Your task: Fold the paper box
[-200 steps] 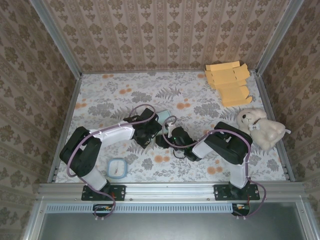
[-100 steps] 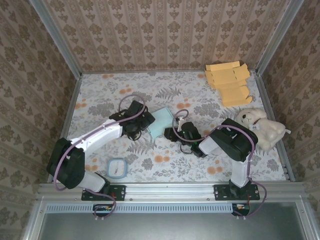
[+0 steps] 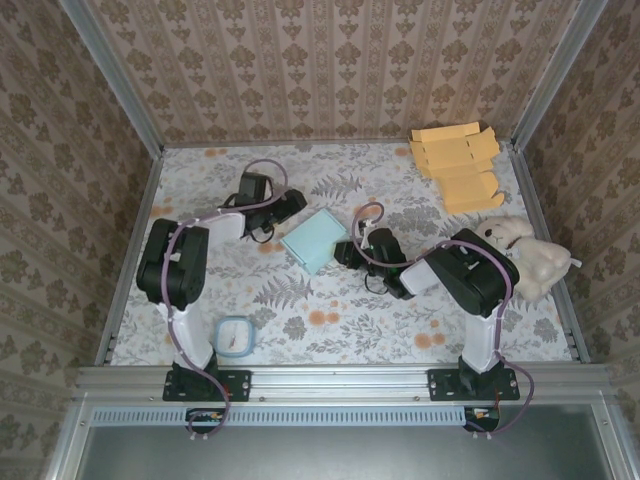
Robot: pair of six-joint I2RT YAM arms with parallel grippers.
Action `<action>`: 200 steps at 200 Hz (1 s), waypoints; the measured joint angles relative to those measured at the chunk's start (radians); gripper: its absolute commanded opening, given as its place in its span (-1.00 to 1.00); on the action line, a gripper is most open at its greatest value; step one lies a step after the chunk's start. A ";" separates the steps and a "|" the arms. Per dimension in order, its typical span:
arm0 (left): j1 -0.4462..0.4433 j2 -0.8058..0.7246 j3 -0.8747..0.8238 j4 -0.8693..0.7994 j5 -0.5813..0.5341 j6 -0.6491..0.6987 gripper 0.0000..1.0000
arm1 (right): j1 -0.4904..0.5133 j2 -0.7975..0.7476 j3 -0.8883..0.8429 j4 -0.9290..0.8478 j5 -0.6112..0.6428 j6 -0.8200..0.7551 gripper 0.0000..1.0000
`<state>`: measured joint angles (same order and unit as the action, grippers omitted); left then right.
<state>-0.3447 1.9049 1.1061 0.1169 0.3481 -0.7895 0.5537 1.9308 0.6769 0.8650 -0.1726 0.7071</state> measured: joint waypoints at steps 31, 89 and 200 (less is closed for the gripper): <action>-0.020 0.002 -0.073 0.119 0.047 -0.023 0.84 | -0.029 0.016 0.053 -0.054 -0.032 -0.004 -0.32; -0.093 -0.110 -0.251 0.221 -0.014 -0.093 0.86 | -0.061 0.029 0.182 -0.266 -0.080 -0.050 -0.32; -0.143 -0.243 -0.394 0.199 -0.140 -0.124 0.89 | -0.077 -0.275 0.114 -0.770 -0.153 -0.131 -1.00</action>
<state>-0.4873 1.6623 0.7124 0.3161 0.2085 -0.9134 0.4770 1.6562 0.7906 0.0948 -0.3252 0.5758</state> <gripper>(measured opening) 0.942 0.055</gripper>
